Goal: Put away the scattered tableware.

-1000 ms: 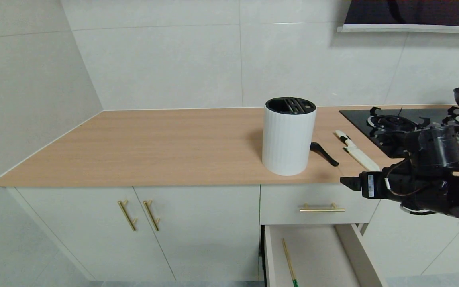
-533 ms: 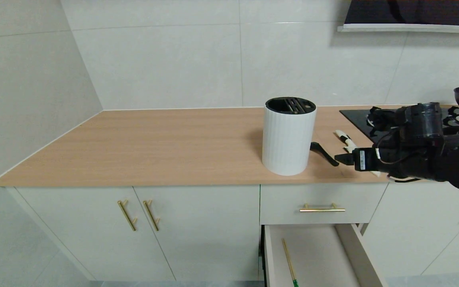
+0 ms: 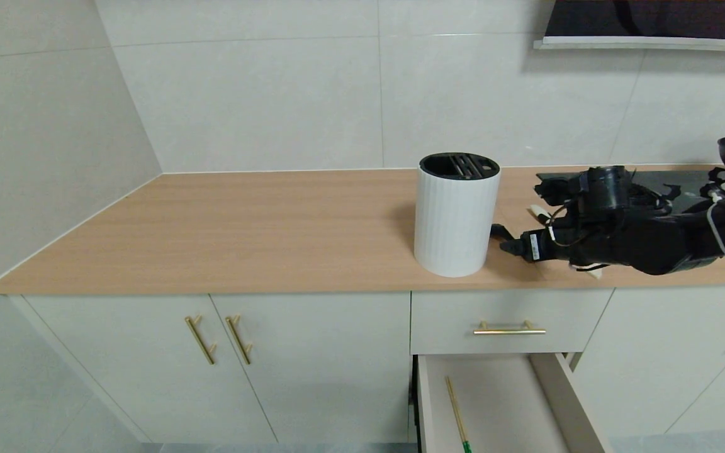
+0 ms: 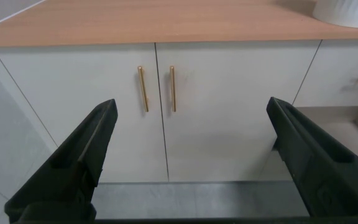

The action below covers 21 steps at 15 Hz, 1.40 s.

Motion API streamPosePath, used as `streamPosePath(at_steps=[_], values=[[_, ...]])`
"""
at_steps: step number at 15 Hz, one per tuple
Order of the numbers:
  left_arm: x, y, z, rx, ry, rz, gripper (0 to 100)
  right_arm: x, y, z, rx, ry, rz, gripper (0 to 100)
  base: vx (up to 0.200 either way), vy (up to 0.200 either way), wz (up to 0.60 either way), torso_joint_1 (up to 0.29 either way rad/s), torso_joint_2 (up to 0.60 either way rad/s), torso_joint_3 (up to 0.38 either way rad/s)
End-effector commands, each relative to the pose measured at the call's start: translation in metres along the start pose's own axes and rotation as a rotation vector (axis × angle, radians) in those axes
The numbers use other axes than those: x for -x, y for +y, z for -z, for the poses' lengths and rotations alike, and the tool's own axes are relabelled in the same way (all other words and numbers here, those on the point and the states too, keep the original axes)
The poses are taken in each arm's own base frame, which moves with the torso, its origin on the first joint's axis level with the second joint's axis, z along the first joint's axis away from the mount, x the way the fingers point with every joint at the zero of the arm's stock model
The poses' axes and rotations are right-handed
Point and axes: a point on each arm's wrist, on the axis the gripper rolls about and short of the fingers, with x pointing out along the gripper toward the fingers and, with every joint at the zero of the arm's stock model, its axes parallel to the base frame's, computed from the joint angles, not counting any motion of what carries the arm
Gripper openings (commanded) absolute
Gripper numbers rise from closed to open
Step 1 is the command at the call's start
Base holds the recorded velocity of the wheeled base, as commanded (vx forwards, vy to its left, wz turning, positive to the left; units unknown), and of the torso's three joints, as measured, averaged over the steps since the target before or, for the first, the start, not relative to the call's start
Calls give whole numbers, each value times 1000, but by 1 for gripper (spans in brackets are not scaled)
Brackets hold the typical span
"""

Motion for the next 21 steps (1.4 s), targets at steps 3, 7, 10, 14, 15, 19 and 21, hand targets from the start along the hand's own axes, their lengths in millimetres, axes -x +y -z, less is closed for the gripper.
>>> streamPosePath(at_steps=[3, 7, 10, 14, 15, 19, 21], values=[[0, 0, 0, 0, 0, 0, 100, -27, 0, 11, 8, -20, 6, 100, 0, 0, 0, 0, 0, 0], [0, 0, 0, 0, 0, 0, 100, -38, -5, 12, 1, -46, 24, 100, 0, 0, 0, 0, 0, 0], [0, 0, 0, 0, 0, 0, 100, -55, -19, 13, -17, -52, 55, 100, 0, 0, 0, 0, 0, 0], [0, 0, 0, 0, 0, 0, 100, -64, -22, 15, -46, -52, 72, 100, 0, 0, 0, 0, 0, 0], [0, 0, 0, 0, 0, 0, 100, -65, -22, 16, -46, -51, 72, 100, 0, 0, 0, 0, 0, 0], [0, 0, 0, 0, 0, 0, 100, -67, -20, 18, -44, -46, 71, 100, 0, 0, 0, 0, 0, 0], [0, 0, 0, 0, 0, 0, 100, -67, -20, 18, -44, -45, 71, 100, 0, 0, 0, 0, 0, 0]])
